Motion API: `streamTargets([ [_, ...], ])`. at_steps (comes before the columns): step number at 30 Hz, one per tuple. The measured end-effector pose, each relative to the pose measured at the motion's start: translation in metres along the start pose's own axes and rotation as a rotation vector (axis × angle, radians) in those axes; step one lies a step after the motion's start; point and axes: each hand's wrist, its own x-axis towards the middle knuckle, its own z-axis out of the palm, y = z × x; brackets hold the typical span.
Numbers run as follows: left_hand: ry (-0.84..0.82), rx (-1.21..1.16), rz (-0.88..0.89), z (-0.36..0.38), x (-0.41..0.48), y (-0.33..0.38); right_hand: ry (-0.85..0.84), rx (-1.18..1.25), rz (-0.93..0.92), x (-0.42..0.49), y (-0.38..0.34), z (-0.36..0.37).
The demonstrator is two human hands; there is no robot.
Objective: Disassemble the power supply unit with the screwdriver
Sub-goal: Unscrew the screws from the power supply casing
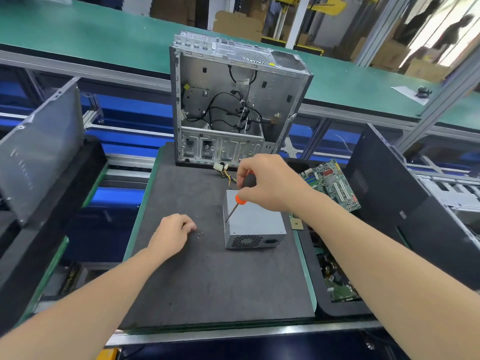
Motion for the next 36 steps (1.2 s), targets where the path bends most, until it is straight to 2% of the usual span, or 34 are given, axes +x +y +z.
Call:
streamTargets([
  [3,0.101,-0.126,0.073,-0.019,0.006,0.019,0.039,-0.019,0.013,-0.006,0.005,-0.011],
  [5,0.104,-0.2,0.167,-0.025,0.005,0.046,0.049,-0.044,0.034,-0.009,0.012,-0.019],
  [7,0.037,-0.276,0.274,-0.022,-0.001,0.079,0.045,-0.086,0.061,-0.012,0.02,-0.025],
  [9,-0.096,-0.349,0.362,-0.01,-0.01,0.111,0.042,-0.13,0.083,-0.017,0.031,-0.029],
  [13,-0.292,-0.341,0.497,0.029,-0.021,0.153,0.008,-0.168,0.102,-0.029,0.056,-0.03],
  [19,-0.304,-0.329,0.494,0.066,-0.014,0.183,0.009,-0.126,0.107,-0.043,0.096,-0.032],
  [22,-0.328,-0.398,0.439,0.074,-0.01,0.184,0.021,-0.082,0.098,-0.045,0.106,-0.031],
  [29,-0.272,-0.354,0.398,0.081,-0.008,0.174,0.013,-0.045,0.088,-0.044,0.109,-0.029],
  [36,-0.291,-0.367,0.405,0.078,-0.009,0.175,0.006,-0.048,0.088,-0.043,0.108,-0.03],
])
